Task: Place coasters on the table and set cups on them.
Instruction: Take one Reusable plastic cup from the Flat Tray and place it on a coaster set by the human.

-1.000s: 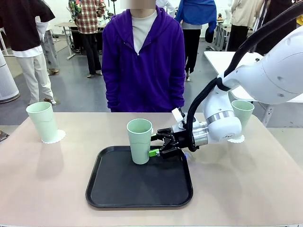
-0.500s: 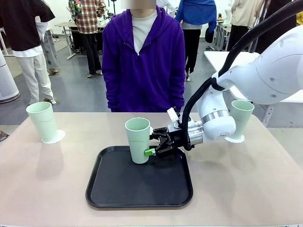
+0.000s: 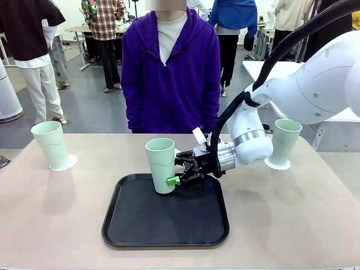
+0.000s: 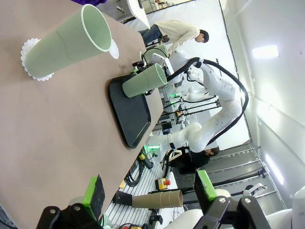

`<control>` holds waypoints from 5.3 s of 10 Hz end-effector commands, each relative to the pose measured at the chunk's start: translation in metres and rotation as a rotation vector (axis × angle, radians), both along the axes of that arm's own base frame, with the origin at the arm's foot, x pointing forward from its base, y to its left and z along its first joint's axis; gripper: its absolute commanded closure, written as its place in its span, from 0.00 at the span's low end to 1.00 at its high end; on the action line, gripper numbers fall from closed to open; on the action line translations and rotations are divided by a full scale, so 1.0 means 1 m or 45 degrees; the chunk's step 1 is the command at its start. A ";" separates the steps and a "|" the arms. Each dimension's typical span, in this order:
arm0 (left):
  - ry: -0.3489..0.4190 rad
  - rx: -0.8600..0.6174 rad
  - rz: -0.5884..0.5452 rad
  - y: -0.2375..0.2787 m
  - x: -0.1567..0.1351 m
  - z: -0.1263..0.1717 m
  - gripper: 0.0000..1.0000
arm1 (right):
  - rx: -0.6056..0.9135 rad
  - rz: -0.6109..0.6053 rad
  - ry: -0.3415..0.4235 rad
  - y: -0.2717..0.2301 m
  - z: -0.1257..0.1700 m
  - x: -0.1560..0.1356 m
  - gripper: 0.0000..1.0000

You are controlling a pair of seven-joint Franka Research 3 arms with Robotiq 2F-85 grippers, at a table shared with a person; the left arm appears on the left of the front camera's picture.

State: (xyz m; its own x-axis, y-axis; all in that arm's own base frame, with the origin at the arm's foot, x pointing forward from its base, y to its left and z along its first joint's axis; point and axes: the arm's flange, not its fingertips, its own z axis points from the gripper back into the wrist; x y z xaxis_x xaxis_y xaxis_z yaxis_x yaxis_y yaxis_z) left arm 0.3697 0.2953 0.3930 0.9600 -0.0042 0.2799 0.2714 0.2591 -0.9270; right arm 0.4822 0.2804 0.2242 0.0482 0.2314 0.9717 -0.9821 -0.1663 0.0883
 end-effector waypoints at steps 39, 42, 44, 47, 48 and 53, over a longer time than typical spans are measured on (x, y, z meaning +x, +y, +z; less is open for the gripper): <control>0.005 0.013 0.005 0.000 -0.001 0.002 0.00 | 0.102 -0.250 0.077 -0.016 0.107 0.137 0.16; 0.005 0.013 0.005 0.000 -0.001 0.002 0.00 | 0.109 -0.244 0.080 -0.014 0.105 0.140 0.16; 0.005 0.013 0.005 0.000 -0.001 0.002 0.00 | 0.164 -0.071 0.024 -0.012 0.095 0.150 0.16; 0.005 0.013 0.005 0.000 -0.001 0.002 0.00 | 0.170 -0.027 -0.003 -0.005 0.070 0.169 0.16; 0.005 0.013 0.005 0.000 -0.001 0.002 0.00 | 0.162 -0.010 -0.030 -0.004 0.063 0.171 0.16; 0.005 0.013 0.005 0.000 -0.001 0.002 0.00 | 0.118 0.019 -0.035 0.003 0.041 0.178 0.16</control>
